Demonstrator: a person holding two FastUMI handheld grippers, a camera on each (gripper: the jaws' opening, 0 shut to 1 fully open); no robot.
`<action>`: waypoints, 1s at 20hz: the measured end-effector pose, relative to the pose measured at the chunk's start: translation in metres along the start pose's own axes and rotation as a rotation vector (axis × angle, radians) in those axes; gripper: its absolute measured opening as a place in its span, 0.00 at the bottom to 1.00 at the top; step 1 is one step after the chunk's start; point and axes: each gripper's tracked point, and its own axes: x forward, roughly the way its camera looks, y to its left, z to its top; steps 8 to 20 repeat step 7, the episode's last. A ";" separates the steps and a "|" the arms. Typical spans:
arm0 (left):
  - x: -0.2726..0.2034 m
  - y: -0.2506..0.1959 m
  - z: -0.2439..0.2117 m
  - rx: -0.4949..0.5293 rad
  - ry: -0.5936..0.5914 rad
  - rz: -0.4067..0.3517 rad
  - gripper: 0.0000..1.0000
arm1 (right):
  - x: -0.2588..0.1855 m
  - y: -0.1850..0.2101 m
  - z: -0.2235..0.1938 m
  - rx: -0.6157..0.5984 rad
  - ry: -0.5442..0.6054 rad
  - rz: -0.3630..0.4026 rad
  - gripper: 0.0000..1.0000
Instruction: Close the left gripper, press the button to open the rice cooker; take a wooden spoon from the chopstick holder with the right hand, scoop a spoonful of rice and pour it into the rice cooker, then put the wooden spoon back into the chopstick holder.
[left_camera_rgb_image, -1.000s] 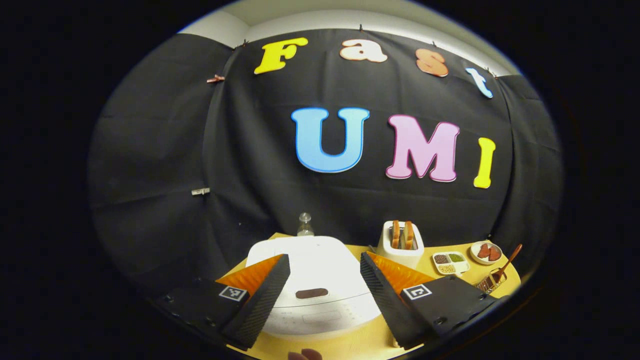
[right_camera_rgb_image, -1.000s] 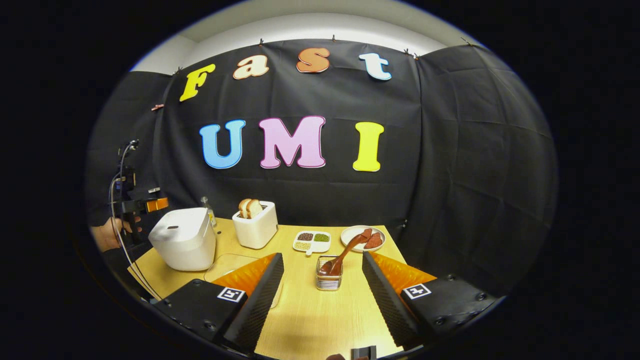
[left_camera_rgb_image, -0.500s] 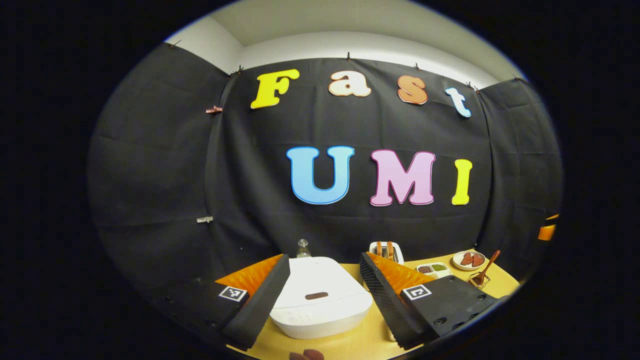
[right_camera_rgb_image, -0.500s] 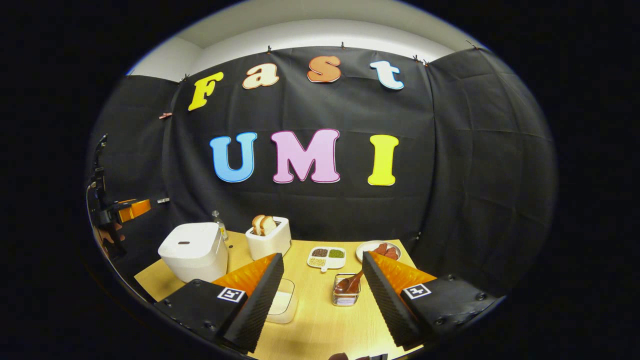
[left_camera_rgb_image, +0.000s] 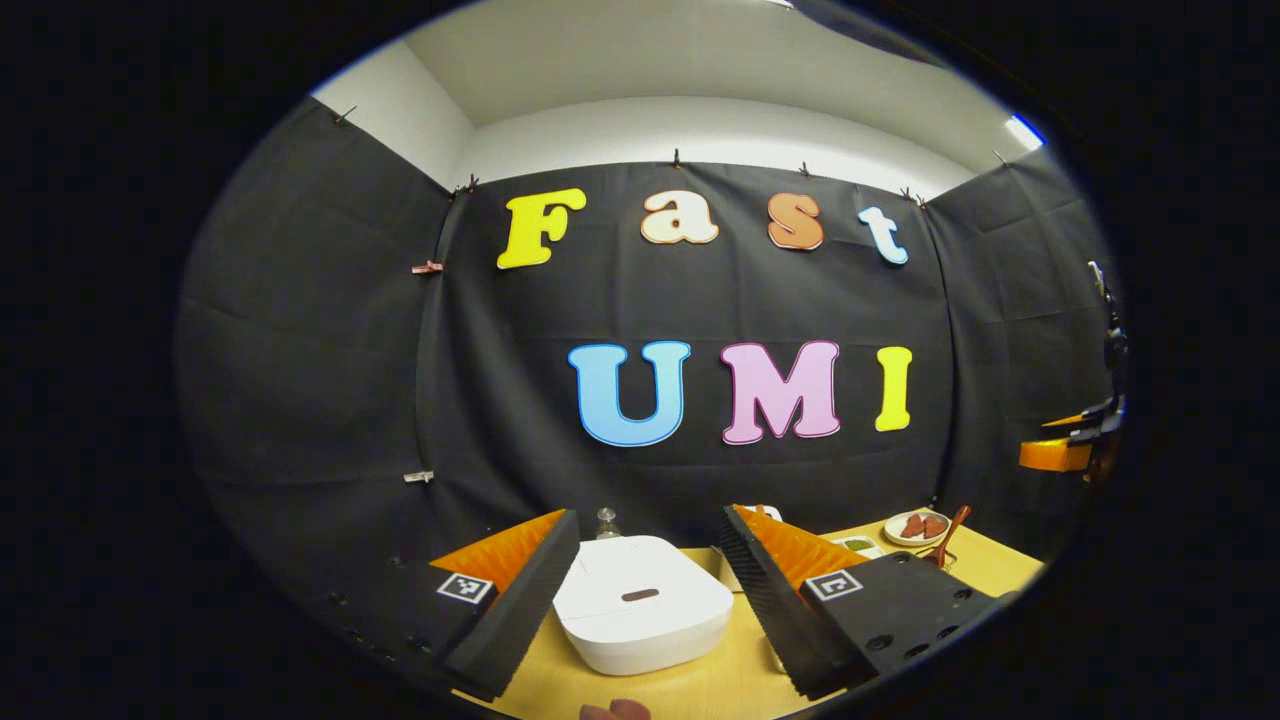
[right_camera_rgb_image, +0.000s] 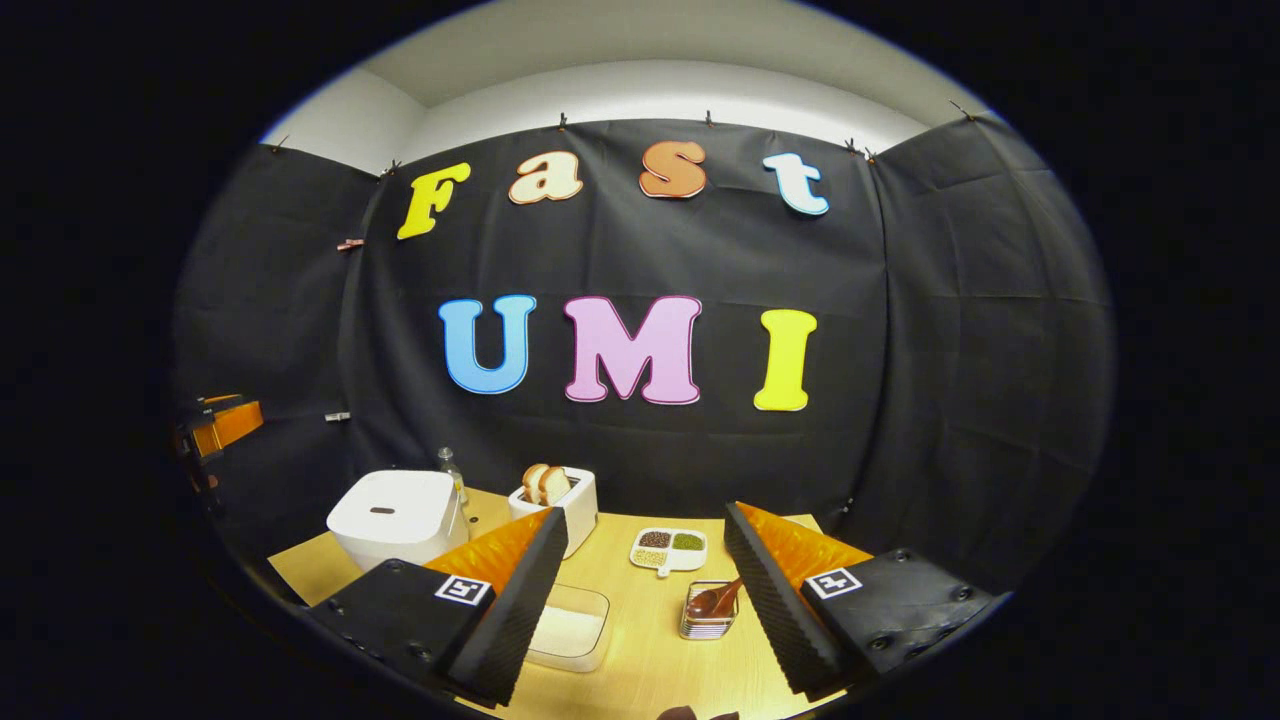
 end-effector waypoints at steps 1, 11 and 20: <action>-0.004 -0.001 0.000 0.001 0.003 -0.002 0.98 | 0.001 0.003 0.001 0.001 -0.002 0.000 0.98; -0.010 0.001 -0.009 -0.016 0.030 0.006 0.97 | -0.004 0.016 0.007 -0.033 -0.032 0.003 0.98; -0.010 0.001 -0.009 -0.016 0.030 0.006 0.97 | -0.004 0.016 0.007 -0.033 -0.032 0.003 0.98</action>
